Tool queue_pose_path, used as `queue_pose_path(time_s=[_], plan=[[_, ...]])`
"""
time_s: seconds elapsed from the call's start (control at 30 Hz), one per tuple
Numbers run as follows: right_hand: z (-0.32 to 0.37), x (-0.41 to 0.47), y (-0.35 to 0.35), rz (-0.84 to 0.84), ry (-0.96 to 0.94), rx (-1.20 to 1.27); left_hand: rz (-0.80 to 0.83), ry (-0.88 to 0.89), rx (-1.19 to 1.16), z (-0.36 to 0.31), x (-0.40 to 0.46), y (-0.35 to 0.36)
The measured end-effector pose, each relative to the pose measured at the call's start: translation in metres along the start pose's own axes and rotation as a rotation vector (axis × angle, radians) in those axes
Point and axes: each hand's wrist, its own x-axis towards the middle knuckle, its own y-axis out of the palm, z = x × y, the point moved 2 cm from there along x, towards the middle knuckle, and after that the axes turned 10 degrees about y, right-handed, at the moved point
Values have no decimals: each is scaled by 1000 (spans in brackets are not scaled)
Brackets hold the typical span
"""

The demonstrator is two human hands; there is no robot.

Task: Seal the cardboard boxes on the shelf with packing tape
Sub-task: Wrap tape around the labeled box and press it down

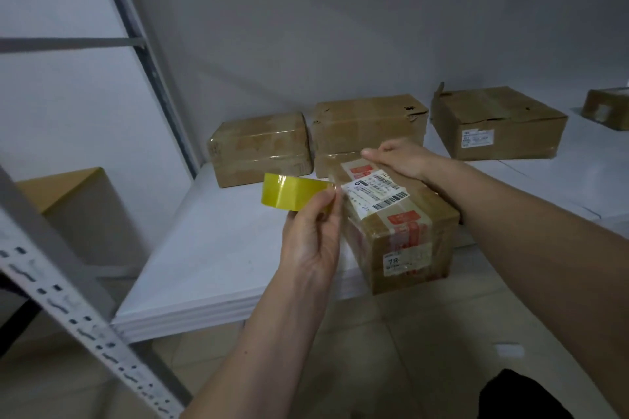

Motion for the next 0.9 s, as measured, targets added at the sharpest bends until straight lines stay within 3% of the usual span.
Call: queue_pose_path(time_s=[0.13, 0.3, 0.37, 0.43, 0.5, 0.6, 0.73, 0.9], plan=[[5, -38, -23, -169, 92, -75, -53, 39, 39, -15, -1, -14], [7, -143, 11, -276, -126, -324, -47, 158, 134, -26, 8, -21], [-4, -156, 45, -429, -195, -379, -33, 198, 156, -24, 5, -17], [-21, -154, 64, -603, -188, -283, -25, 226, 170, -25, -3, -13], [-32, -152, 66, -673, -111, -73, 1, 260, 196, -32, -10, -15], [-30, -149, 58, -579, -19, 164, 70, 318, 276, -54, -16, -23], [5, -129, 49, -263, -22, 858, 161, 384, 344, -96, -12, -27], [81, -51, 64, -105, 35, 1109, 168, 404, 406, -133, 7, -35]])
